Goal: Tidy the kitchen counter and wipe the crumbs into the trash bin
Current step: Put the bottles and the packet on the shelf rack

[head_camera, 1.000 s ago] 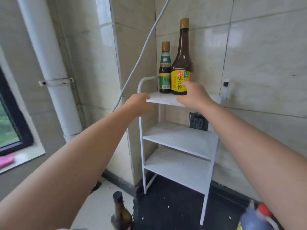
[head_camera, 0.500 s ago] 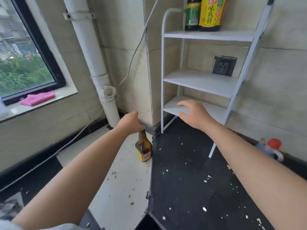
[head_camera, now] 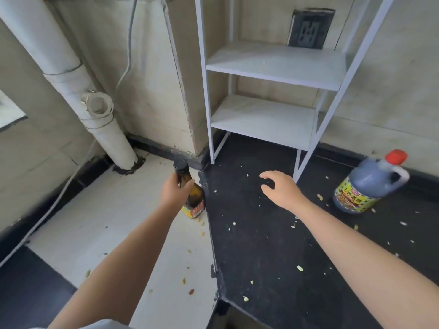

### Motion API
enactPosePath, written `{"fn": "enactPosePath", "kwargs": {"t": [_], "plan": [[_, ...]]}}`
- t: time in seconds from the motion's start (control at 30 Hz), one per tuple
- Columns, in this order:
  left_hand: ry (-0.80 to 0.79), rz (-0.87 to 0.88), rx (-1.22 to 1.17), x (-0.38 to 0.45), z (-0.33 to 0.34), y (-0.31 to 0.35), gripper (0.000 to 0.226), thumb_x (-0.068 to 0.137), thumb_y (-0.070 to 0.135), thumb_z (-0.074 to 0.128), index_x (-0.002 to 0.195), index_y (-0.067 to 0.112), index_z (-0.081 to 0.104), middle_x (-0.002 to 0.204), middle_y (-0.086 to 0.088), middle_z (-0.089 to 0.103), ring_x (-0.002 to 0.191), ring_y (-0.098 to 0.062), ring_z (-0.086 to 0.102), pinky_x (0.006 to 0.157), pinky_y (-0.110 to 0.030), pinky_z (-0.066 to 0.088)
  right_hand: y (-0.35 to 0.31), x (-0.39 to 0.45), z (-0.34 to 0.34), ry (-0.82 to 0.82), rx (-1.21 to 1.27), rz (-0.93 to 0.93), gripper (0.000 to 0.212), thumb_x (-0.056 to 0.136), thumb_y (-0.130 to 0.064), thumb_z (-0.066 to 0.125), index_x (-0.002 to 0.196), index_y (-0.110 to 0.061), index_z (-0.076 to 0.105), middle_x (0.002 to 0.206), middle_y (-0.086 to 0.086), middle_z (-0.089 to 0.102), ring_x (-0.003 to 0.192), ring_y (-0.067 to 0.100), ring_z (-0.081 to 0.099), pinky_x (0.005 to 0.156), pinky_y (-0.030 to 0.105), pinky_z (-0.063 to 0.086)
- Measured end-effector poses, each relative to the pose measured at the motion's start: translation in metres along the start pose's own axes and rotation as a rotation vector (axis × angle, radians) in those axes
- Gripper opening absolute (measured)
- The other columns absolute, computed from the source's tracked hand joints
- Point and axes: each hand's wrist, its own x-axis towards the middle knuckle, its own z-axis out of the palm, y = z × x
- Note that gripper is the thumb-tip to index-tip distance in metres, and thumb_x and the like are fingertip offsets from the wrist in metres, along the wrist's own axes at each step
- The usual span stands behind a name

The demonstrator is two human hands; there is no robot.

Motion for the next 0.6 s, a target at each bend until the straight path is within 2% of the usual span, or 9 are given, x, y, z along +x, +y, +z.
{"fn": "enactPosePath", "kwargs": {"t": [0.1,0.2,0.3,0.4,0.47,0.53,0.6], "plan": [[0.012,0.069,0.049,0.002,0.005,-0.004,0.040,0.094,0.022,0.053,0.129,0.004,0.046,0.127,-0.015,0.056,0.115,-0.031,0.054,0.091,-0.036,0.044,0.025,-0.002,-0.006,0.138,0.016,0.150,0.039,0.092,-0.011,0.047,0.131,-0.006,0.049,0.135,0.009,0.051,0.127,0.023,0.045,0.105,0.029,0.033],[0.015,0.146,0.064,0.000,0.013,0.003,0.036,0.093,0.024,0.054,0.123,0.005,0.049,0.121,-0.014,0.059,0.112,-0.032,0.056,0.090,-0.039,0.045,0.050,-0.008,-0.026,0.368,-0.069,0.243,0.039,0.090,-0.008,0.050,0.128,-0.001,0.050,0.132,0.016,0.053,0.125,0.031,0.045,0.102,0.037,0.036],[0.027,0.184,0.034,-0.009,0.023,0.023,0.038,0.093,0.024,0.053,0.125,0.004,0.050,0.124,-0.012,0.059,0.116,-0.031,0.054,0.093,-0.038,0.044,0.073,-0.020,-0.055,0.632,-0.154,0.330,0.041,0.086,-0.007,0.054,0.125,0.003,0.049,0.130,0.020,0.051,0.124,0.035,0.042,0.103,0.039,0.031],[0.009,0.252,-0.008,-0.019,0.038,0.040,0.030,0.092,0.025,0.056,0.115,0.005,0.055,0.112,-0.011,0.062,0.110,-0.030,0.057,0.086,-0.035,0.044,0.097,-0.032,-0.084,0.806,-0.109,0.497,0.051,0.082,-0.011,0.061,0.127,0.005,0.042,0.133,0.023,0.043,0.125,0.039,0.038,0.103,0.045,0.030],[-0.008,0.292,-0.019,-0.030,0.050,0.053,0.022,0.091,0.024,0.057,0.105,0.007,0.055,0.098,-0.005,0.060,0.100,-0.026,0.057,0.078,-0.029,0.040,0.117,-0.037,-0.099,0.798,0.065,0.650,0.061,0.082,-0.014,0.064,0.133,0.002,0.035,0.139,0.022,0.037,0.129,0.039,0.033,0.101,0.049,0.034],[-0.015,0.314,-0.027,-0.046,0.065,0.066,0.016,0.091,0.024,0.058,0.099,0.010,0.054,0.092,-0.001,0.056,0.092,-0.021,0.054,0.077,-0.027,0.038,0.140,-0.041,-0.110,0.679,0.246,0.712,0.061,0.084,-0.016,0.063,0.137,-0.003,0.035,0.136,0.017,0.042,0.127,0.037,0.038,0.096,0.045,0.038],[-0.019,0.327,-0.018,-0.057,0.075,0.075,0.014,0.090,0.025,0.059,0.094,0.014,0.052,0.091,0.000,0.058,0.089,-0.020,0.055,0.076,-0.027,0.038,0.156,-0.042,-0.115,0.559,0.288,0.660,0.041,0.087,-0.014,0.056,0.126,-0.002,0.047,0.101,0.012,0.055,0.106,0.035,0.051,0.076,0.034,0.038]]}}
